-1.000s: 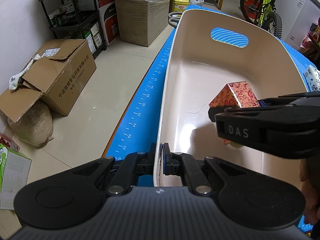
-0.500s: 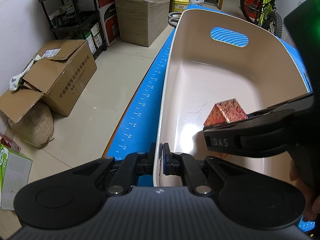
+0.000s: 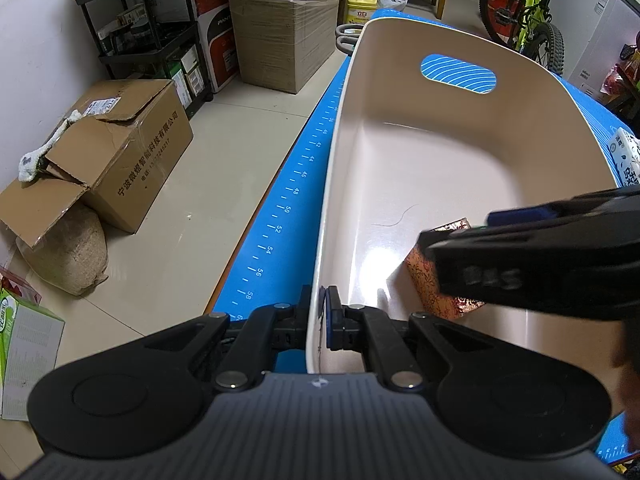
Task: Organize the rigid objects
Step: 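Lift the red-patterned box into the bin and release it beside the tin, then move the right gripper to the yellow plastic part and grasp it, then carry the yellow part into the bin and release it with the right gripper, then move the right gripper to the white pill bottle and grasp it, then carry the white pill bottle into the bin and release it with the right gripper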
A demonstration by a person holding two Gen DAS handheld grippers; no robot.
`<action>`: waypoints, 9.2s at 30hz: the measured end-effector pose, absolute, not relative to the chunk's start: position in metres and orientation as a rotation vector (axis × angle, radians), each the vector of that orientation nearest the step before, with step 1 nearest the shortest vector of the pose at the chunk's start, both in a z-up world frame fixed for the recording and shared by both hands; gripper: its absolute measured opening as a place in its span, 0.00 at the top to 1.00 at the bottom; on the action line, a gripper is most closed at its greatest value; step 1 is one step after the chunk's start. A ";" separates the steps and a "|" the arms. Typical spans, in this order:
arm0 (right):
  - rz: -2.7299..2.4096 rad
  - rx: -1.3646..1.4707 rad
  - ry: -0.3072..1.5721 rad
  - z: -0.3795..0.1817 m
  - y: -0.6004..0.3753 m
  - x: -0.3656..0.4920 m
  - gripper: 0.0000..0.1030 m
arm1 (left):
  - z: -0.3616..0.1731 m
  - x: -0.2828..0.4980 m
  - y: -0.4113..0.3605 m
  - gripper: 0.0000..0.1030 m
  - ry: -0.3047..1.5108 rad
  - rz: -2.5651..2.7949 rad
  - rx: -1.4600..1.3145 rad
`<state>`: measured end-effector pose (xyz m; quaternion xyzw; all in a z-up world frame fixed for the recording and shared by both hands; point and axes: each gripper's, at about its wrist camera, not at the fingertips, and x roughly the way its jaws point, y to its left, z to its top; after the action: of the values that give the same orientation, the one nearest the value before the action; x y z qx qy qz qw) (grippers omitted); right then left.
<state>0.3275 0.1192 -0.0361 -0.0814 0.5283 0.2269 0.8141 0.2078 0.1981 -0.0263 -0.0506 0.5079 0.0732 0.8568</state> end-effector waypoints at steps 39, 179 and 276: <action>0.147 -0.055 1.071 -0.048 -0.067 0.283 0.32 | -0.026 0.207 0.200 0.92 1.067 0.155 -0.101; 0.173 -0.031 0.836 0.019 -0.051 0.259 0.30 | -0.028 0.210 0.195 0.92 1.069 0.156 -0.099; 0.358 -0.297 1.001 -0.060 0.134 0.375 0.49 | -0.030 0.213 0.193 0.92 1.076 0.154 -0.089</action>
<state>0.3749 0.1336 -0.0603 -0.1409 0.4753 0.1700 0.8517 0.2126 0.1933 -0.0296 -0.0422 0.5117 0.0732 0.8550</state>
